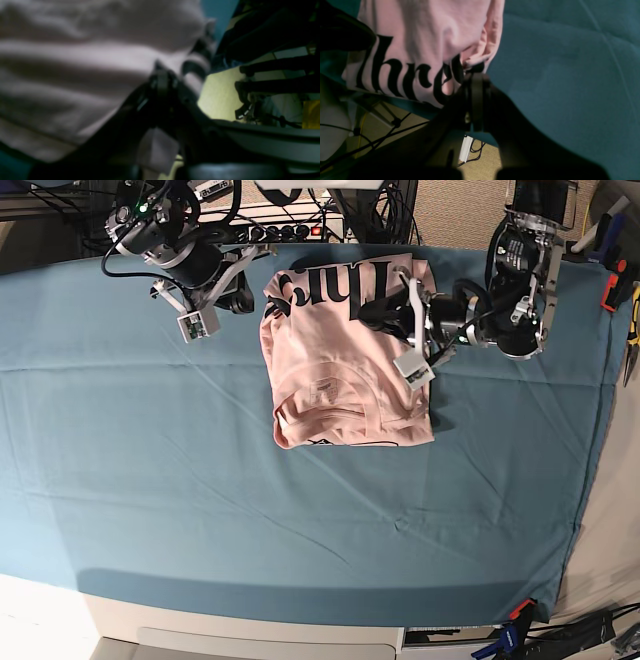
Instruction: Fold the T-shirt properly
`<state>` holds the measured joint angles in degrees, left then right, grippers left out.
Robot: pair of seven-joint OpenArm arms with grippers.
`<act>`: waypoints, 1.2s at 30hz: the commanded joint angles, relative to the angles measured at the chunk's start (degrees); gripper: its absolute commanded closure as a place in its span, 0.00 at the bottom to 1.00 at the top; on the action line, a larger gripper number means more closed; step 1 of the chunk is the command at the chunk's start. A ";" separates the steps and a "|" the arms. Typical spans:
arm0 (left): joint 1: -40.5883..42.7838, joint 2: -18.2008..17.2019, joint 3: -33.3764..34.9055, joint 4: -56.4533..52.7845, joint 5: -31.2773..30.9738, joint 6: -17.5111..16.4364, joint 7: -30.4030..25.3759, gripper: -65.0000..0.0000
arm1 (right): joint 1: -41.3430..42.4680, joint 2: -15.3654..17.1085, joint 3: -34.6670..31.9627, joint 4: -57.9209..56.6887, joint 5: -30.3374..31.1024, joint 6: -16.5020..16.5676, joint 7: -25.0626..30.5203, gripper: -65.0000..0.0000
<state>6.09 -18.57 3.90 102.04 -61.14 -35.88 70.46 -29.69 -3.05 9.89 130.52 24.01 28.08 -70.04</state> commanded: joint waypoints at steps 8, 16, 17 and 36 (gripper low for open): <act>2.03 -0.33 -0.33 1.60 -1.53 -0.22 -0.81 1.00 | 0.04 -0.15 -0.09 -3.34 1.42 -0.11 3.72 1.00; 3.30 -0.33 -0.33 1.60 -1.46 -0.22 -0.81 1.00 | 0.20 -0.11 -0.04 -8.68 3.91 -0.07 3.87 1.00; 3.30 -0.33 -0.33 1.60 -1.46 -0.24 -0.81 1.00 | 0.20 -0.11 -0.04 -8.68 2.75 -0.07 3.87 1.00; 3.30 -1.36 -2.47 1.60 2.29 0.04 0.28 1.00 | 0.13 4.52 -0.04 -6.16 -17.62 -9.05 2.62 1.00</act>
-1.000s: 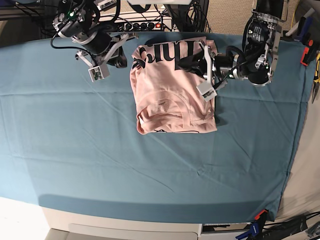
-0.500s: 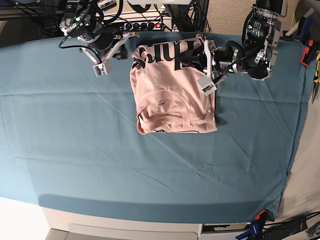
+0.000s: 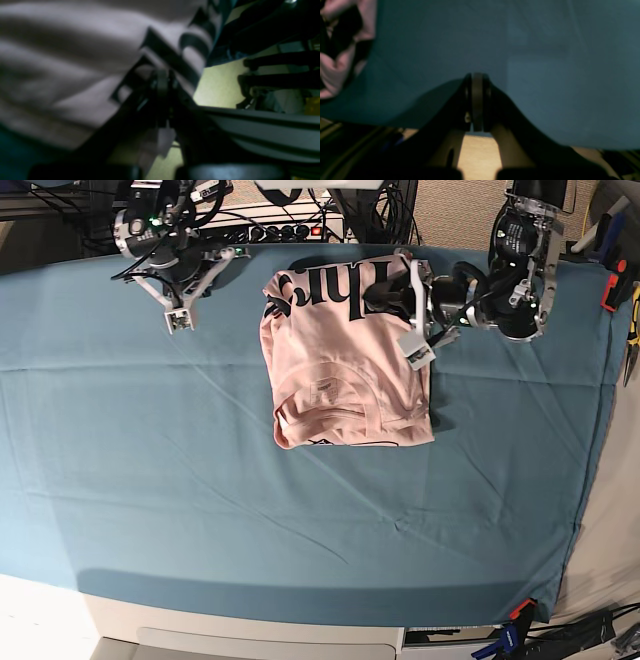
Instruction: Fold the T-shirt properly
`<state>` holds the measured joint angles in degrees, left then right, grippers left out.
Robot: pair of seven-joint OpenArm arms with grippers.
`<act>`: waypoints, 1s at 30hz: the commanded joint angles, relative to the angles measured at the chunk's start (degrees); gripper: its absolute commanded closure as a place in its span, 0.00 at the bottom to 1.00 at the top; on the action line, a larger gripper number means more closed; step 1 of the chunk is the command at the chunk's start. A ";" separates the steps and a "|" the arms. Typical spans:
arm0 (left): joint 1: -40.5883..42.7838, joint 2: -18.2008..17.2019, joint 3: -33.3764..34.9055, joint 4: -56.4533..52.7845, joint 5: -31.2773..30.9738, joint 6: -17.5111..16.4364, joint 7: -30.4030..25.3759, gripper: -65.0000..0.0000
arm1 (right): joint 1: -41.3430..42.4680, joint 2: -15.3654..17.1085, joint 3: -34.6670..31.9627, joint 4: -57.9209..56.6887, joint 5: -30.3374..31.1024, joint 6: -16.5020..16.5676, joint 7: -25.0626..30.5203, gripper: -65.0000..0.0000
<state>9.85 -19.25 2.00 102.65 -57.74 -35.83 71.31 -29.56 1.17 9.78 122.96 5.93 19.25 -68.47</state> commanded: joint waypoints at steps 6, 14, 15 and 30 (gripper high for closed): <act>1.20 -3.87 -11.69 2.05 -6.38 -0.02 0.98 1.00 | -3.04 3.21 0.09 9.14 0.39 -0.22 -0.55 1.00; 13.51 -4.92 -27.12 4.70 -7.52 1.46 1.40 1.00 | -11.89 3.30 0.09 9.97 0.24 -0.17 -2.27 1.00; 15.37 -4.92 -28.57 4.81 -7.56 1.46 1.66 1.00 | -13.07 3.30 0.09 9.97 -0.09 -0.15 -2.23 1.00; 36.04 -3.65 -38.88 1.81 -9.77 -1.75 2.12 1.00 | -18.12 12.20 0.07 -4.33 -4.46 -0.26 4.92 1.00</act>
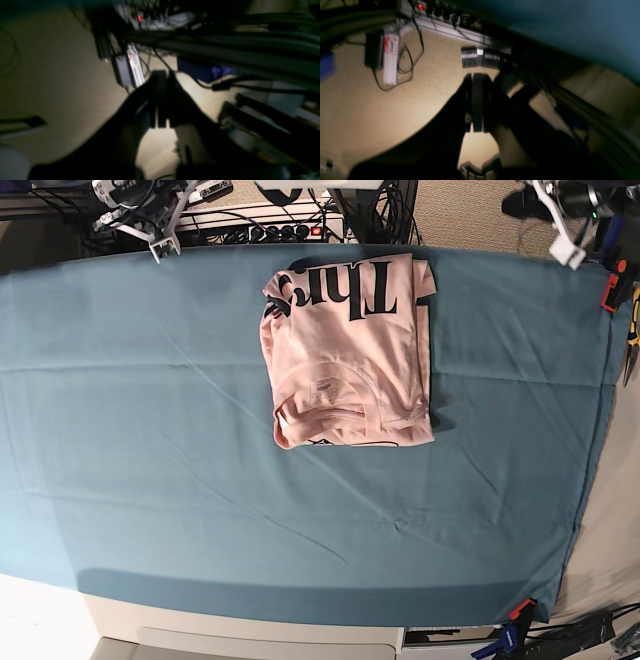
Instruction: Fold the T-shirt properly
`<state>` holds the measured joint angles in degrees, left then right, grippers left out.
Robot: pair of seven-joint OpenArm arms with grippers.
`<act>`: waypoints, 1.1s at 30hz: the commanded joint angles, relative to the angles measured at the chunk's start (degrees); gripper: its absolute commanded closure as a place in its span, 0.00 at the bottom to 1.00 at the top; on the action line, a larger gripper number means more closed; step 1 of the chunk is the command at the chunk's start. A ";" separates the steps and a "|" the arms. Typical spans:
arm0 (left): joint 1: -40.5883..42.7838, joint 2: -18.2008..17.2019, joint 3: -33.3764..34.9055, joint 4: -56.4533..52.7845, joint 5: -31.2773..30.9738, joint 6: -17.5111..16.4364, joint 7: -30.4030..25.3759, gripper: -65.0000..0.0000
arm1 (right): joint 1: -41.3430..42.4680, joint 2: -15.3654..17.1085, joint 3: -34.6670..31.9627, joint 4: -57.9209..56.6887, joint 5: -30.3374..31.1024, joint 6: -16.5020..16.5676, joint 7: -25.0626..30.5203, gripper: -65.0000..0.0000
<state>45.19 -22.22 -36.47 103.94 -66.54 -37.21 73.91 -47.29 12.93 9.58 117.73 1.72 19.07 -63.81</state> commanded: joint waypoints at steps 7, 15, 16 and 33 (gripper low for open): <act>0.94 1.97 -0.42 -11.93 5.27 -0.35 -8.39 1.00 | 9.18 0.42 0.26 -25.33 -0.15 0.13 3.10 1.00; -3.15 2.71 -0.39 -29.70 8.90 -0.37 -12.59 1.00 | 23.47 1.64 0.22 -59.28 1.99 1.29 12.28 1.00; -3.87 2.89 -0.37 -31.65 9.99 -0.37 -13.94 1.00 | 25.03 2.05 0.22 -62.53 2.73 1.29 13.62 1.00; -15.65 3.65 32.59 -45.53 52.30 11.69 -47.15 1.00 | 33.81 3.50 0.20 -77.35 3.72 1.22 30.36 1.00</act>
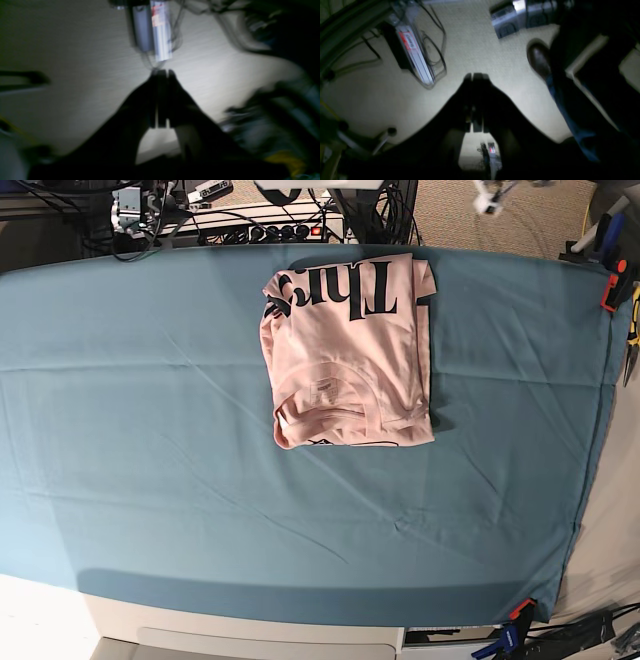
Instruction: Fold the T-shirt properly
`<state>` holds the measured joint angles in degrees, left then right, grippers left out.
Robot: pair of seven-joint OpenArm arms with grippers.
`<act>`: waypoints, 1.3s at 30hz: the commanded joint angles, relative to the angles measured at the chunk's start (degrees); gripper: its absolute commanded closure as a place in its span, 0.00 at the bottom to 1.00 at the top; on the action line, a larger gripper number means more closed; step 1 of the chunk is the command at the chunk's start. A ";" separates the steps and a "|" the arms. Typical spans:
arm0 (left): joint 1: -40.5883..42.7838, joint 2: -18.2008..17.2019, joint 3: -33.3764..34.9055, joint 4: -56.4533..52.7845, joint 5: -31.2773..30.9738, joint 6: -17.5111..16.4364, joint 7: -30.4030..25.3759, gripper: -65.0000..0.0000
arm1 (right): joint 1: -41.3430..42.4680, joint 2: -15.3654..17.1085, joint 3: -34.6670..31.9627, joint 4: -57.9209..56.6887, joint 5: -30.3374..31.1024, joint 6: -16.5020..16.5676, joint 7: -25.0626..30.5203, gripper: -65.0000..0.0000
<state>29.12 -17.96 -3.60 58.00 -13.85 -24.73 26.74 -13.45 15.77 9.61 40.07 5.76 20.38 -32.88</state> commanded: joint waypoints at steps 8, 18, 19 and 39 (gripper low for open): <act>-8.66 3.41 11.56 -11.21 10.71 14.03 -8.46 1.00 | 2.23 -3.19 0.20 -13.81 -3.13 -5.90 15.34 1.00; -20.09 11.32 12.94 -33.18 10.71 21.49 -14.86 1.00 | 7.76 -8.24 0.20 -23.52 -4.26 -9.40 19.61 1.00; -20.70 12.00 12.94 -34.36 10.73 22.86 -15.17 1.00 | 8.11 -8.55 0.20 -23.87 -4.26 -9.53 19.65 1.00; -22.62 14.58 12.96 -36.46 12.15 25.79 -17.57 1.00 | 8.52 -10.82 0.20 -23.96 -4.31 -9.92 19.98 1.00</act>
